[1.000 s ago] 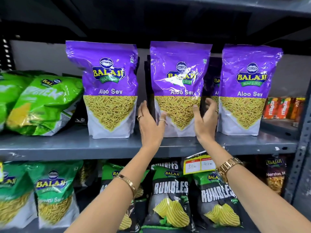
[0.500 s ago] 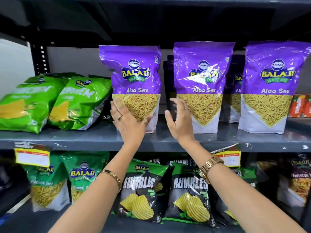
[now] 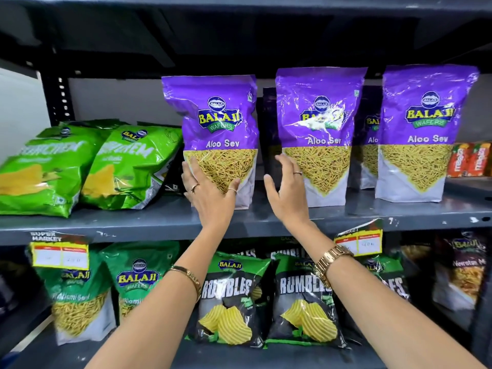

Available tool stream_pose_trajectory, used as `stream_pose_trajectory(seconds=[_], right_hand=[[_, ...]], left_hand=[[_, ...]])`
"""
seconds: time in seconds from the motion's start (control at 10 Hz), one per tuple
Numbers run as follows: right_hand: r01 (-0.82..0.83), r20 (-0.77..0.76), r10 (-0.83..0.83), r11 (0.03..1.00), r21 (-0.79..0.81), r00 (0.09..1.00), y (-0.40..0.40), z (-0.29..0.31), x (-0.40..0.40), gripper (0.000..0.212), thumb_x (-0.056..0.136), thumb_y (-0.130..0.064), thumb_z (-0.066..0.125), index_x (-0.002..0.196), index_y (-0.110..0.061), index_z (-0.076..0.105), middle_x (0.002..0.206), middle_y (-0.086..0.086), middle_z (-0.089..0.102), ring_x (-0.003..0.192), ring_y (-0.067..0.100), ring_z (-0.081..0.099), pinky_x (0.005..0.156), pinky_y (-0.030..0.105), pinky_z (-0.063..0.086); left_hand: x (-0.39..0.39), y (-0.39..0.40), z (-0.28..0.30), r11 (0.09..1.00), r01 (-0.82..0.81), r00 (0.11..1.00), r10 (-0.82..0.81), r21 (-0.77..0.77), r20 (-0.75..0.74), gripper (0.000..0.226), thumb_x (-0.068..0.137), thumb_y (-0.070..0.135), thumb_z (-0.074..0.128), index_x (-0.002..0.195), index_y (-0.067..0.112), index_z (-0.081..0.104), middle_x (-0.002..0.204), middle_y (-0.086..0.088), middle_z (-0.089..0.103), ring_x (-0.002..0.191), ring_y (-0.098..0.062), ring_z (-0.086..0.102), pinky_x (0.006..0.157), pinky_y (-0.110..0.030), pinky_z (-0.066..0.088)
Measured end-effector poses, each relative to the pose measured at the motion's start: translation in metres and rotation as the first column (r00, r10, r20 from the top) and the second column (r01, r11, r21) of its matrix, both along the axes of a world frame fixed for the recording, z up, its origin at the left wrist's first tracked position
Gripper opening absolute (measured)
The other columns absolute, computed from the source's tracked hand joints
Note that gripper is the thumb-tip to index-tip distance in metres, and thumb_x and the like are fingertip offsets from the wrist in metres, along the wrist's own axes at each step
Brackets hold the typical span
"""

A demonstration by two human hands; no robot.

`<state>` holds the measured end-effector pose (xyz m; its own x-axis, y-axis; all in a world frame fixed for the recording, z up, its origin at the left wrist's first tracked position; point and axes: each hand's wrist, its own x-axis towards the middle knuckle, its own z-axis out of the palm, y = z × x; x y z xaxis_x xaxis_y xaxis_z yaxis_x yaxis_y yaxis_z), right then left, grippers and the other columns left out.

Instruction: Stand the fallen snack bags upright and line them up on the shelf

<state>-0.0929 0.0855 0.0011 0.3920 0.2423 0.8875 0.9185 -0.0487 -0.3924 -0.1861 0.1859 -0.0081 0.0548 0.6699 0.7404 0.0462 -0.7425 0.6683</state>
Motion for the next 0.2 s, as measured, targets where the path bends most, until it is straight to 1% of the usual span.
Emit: stream_pose_trajectory(seconds=[0.1, 0.2], right_hand=[[0.026, 0.025, -0.028, 0.997, 0.068, 0.999, -0.015, 0.002, 0.0, 0.045, 0.084, -0.012, 0.054, 0.125, 0.005, 0.045, 0.131, 0.023, 0.048, 0.124, 0.036, 0.044, 0.108, 0.035, 0.03], [0.073, -0.007, -0.073, 0.997, 0.029, 0.997, -0.026, 0.007, -0.001, 0.053, 0.086, -0.018, 0.053, 0.132, 0.003, 0.038, 0.143, 0.023, 0.036, 0.134, 0.036, 0.032, 0.112, 0.047, 0.028]], left_hand=[[-0.005, -0.009, -0.002, 0.987, -0.026, 0.998, 0.034, 0.159, -0.045, 0.091, 0.078, 0.037, 0.066, 0.145, 0.009, 0.011, 0.155, -0.019, 0.008, 0.143, -0.035, 0.009, 0.114, -0.052, 0.012], [-0.007, -0.017, 0.002, 0.981, -0.008, 0.998, 0.021, 0.195, -0.061, 0.086, 0.08, 0.034, 0.064, 0.145, 0.009, 0.013, 0.155, -0.02, 0.009, 0.143, -0.034, 0.009, 0.117, -0.046, 0.014]])
